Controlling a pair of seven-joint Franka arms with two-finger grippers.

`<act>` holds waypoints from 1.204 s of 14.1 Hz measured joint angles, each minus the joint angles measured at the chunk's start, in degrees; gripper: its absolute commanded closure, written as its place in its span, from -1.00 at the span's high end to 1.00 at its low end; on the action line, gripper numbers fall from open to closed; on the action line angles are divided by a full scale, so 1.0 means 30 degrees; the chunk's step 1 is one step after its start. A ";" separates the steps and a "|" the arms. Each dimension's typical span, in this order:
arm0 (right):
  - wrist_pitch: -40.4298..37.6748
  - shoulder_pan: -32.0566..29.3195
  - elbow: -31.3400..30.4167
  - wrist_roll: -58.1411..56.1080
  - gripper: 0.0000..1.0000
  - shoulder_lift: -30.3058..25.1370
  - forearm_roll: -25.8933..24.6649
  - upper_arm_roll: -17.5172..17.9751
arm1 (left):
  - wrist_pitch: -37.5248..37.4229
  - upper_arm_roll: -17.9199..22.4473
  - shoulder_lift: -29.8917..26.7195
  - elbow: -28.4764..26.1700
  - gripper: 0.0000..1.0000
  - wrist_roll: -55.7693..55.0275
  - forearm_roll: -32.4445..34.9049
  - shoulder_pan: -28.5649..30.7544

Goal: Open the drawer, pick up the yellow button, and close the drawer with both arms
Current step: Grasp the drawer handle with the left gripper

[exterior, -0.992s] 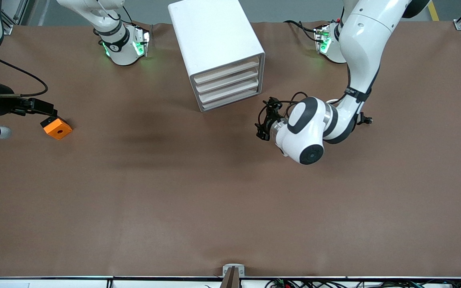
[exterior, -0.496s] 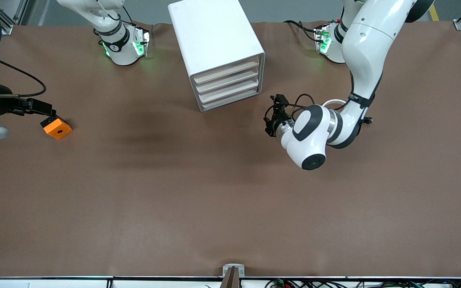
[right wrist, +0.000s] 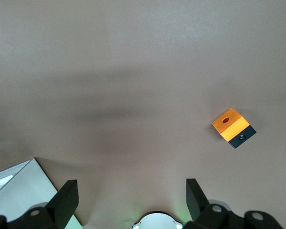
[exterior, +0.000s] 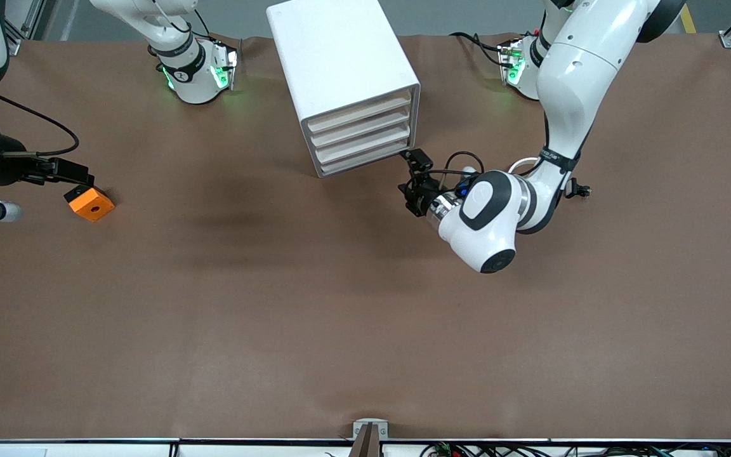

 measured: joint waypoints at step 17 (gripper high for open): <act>0.0126 0.0066 -0.0253 0.0039 1.00 0.0037 0.0027 0.0052 | -0.0164 -0.0219 0.1052 0.0792 0.51 -0.3877 -0.1944 -0.2853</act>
